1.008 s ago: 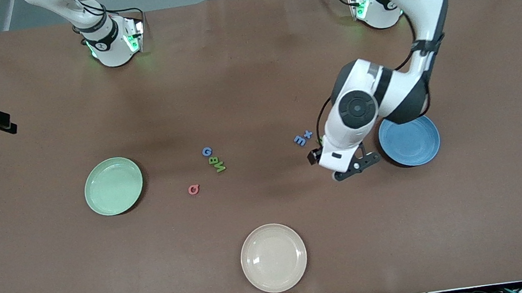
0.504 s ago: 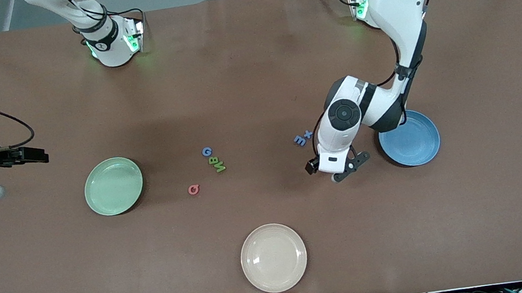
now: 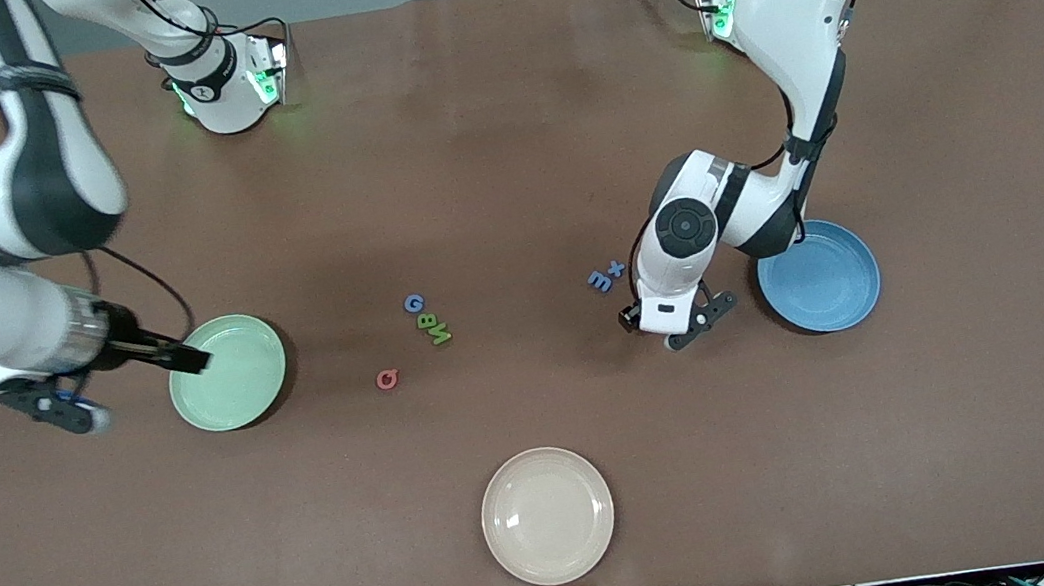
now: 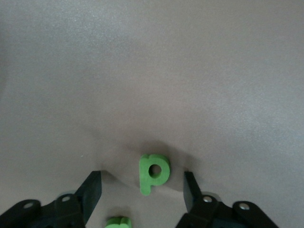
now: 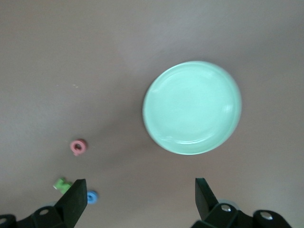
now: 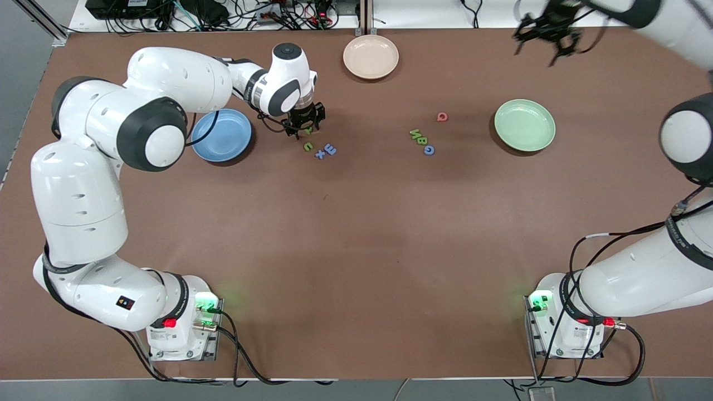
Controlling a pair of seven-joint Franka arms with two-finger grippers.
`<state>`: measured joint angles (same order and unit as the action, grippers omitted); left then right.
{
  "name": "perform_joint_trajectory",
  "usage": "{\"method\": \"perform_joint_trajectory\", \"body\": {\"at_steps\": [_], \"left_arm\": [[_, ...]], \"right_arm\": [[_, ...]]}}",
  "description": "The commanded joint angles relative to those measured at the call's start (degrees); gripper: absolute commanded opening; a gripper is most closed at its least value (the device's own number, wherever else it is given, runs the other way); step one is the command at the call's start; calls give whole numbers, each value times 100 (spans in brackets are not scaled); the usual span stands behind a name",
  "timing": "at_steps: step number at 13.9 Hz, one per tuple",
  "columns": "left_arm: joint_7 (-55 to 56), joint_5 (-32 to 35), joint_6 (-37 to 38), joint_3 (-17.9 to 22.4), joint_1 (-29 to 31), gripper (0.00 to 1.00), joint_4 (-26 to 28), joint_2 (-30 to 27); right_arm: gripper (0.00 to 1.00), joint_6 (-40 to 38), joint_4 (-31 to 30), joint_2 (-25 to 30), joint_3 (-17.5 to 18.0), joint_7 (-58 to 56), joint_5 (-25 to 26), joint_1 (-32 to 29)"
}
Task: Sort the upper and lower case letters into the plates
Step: 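Grasp the green p with the left gripper while the right gripper descends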
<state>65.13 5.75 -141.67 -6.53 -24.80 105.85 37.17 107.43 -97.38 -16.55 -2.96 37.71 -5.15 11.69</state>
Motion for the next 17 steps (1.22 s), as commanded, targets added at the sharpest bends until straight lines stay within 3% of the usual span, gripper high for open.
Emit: {"method": "perform_joint_trajectory", "body": {"at_steps": [1,7,9,13,15,17], "left_arm": [[141,164,-247,2,2,64,14,62],[141,172,-370,37,10,18,5,80],[141,172,-362,38,28,10,14,36],[-86,181,84,11,230,7,163,-569],[-778,181,603,3,466,6,417,-1052],[-1578,181,711,-15,826,6,864,-1509]], "right_arm": [[100,662,-62,-505,-47,832,-65,447],[100,1877,-79,-1463,-56,1968,-65,1142],[100,2062,-80,-1649,-47,2047,-65,1178],[92,2641,-53,-1991,-47,2197,-56,1266],[83,2827,-36,-2141,-47,2214,-56,1353],[81,2915,-36,-2203,-47,2223,-65,1398]]}}
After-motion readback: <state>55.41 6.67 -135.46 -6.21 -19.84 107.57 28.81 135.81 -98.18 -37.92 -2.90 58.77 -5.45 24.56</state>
